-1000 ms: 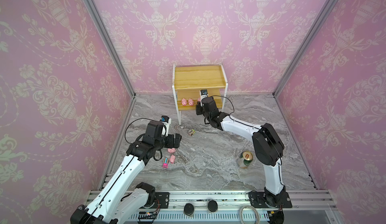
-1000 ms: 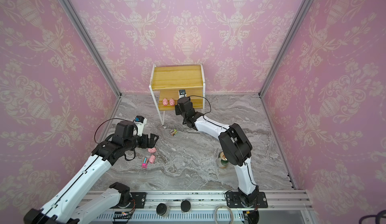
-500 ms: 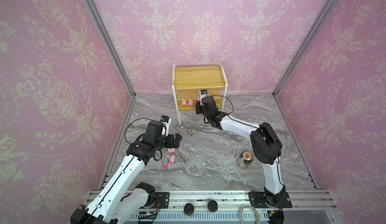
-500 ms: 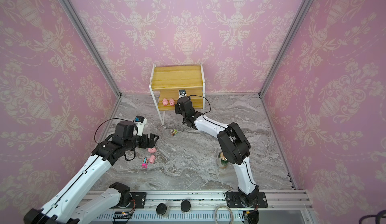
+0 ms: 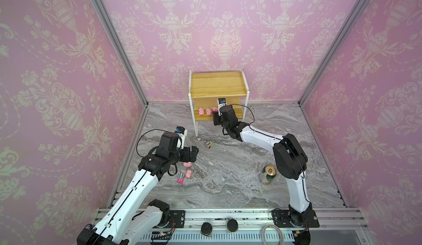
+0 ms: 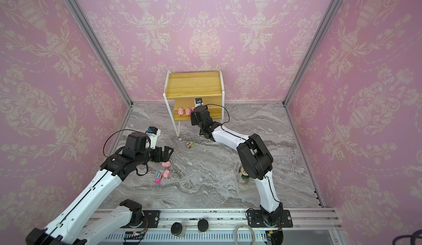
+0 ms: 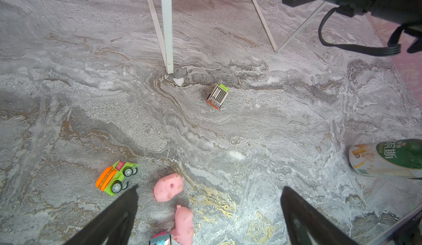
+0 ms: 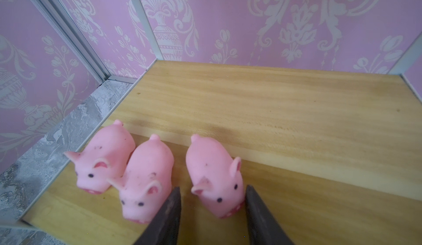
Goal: Organize plastic toys on shelves
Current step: Place the plastic toy on the shelf.
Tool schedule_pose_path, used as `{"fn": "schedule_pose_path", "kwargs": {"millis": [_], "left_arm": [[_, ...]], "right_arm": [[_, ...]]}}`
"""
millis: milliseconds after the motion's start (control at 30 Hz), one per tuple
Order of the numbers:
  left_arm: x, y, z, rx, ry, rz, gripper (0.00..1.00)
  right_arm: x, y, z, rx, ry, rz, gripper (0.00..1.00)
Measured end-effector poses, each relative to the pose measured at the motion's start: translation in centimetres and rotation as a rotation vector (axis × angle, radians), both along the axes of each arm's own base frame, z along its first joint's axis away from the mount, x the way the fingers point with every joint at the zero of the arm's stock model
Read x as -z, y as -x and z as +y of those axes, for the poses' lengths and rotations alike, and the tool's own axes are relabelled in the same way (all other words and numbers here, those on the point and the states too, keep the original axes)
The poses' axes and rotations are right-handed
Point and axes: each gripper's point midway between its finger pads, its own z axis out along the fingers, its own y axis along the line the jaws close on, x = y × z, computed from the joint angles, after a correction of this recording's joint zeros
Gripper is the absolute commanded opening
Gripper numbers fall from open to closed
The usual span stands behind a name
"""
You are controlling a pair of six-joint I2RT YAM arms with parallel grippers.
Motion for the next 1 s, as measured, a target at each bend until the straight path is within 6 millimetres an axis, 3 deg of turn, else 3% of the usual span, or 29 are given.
{"fn": "schedule_pose_path", "kwargs": {"millis": [500,1000], "left_arm": [[-0.1,0.0,0.0,0.0,0.001,-0.005,0.99],[-0.3,0.1,0.0,0.0,0.003,-0.01,0.99]], "right_arm": [[-1.0,5.9,-2.3,-0.038,-0.003,-0.015,0.48],[-0.4,4.8,-0.8,-0.138,0.055,-0.087,0.52]]}}
